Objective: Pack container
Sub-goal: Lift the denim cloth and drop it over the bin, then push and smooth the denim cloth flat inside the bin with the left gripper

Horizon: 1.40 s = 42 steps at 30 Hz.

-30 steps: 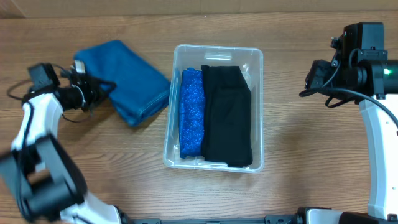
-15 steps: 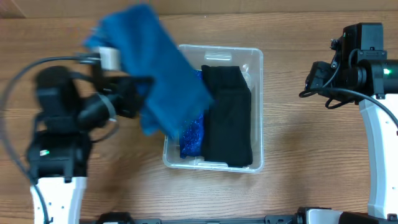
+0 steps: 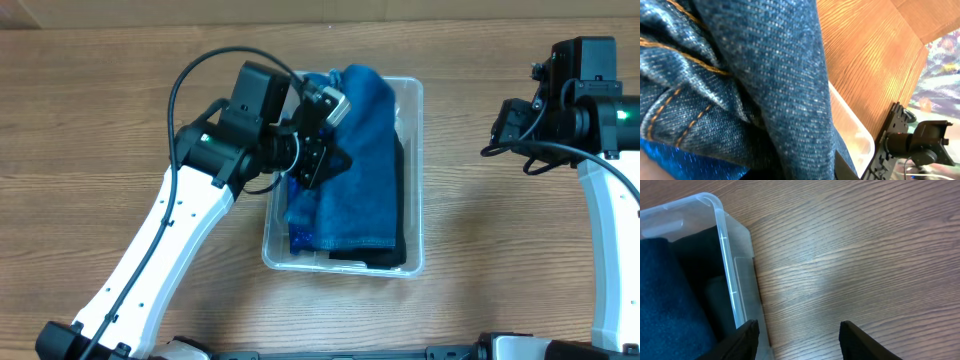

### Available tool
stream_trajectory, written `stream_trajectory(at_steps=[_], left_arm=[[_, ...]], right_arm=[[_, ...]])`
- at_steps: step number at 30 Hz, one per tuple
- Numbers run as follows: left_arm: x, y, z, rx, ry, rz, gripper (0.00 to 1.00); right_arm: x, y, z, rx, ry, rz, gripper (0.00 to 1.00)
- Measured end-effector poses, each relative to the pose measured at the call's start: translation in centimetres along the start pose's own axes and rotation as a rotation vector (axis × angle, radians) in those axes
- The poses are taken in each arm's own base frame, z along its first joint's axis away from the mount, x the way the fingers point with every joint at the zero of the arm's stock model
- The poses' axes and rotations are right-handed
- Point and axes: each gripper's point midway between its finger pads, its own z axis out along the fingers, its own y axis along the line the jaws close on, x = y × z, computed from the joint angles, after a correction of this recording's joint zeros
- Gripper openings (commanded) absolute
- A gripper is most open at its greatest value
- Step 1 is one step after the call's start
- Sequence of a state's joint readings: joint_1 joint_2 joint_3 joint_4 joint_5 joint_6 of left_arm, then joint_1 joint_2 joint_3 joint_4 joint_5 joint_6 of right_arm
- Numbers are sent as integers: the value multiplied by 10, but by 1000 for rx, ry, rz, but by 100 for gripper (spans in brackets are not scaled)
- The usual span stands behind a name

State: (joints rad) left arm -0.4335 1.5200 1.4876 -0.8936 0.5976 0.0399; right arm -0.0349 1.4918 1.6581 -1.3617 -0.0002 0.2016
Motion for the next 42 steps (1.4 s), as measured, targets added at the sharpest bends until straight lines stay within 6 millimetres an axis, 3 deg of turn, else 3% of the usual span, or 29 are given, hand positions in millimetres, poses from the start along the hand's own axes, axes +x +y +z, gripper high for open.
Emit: stream_trajectory(at_steps=[7, 15, 19, 24, 26, 29, 32, 34, 35, 38, 42], left_arm=[[-70, -27, -35, 0, -194, 146, 4], [-78, -30, -26, 21, -206, 14, 4], [-71, -4, 3, -23, -146, -144, 4], [-45, 32, 43, -94, -22, -276, 4], [-39, 39, 50, -109, 6, -300, 4], [-29, 50, 47, -165, 44, -332, 4], [-5, 72, 37, -298, 116, -380, 5], [9, 86, 29, -383, 160, -403, 30], [14, 89, 26, -409, 175, -406, 30], [29, 99, 17, -482, 235, -390, 28], [36, 108, 10, -549, 261, -372, 8]], right_arm=[[0, 0, 0, 0, 0, -9, 56], [0, 0, 0, 0, 0, -12, 56], [0, 0, 0, 0, 0, -12, 56], [0, 0, 0, 0, 0, -13, 56], [0, 0, 0, 0, 1, -13, 56], [0, 0, 0, 0, 1, -12, 56], [0, 0, 0, 0, 1, -13, 56], [0, 0, 0, 0, 0, -12, 56], [0, 0, 0, 0, 1, -13, 56], [0, 0, 0, 0, 1, -13, 56], [1, 0, 0, 0, 2, -13, 56]])
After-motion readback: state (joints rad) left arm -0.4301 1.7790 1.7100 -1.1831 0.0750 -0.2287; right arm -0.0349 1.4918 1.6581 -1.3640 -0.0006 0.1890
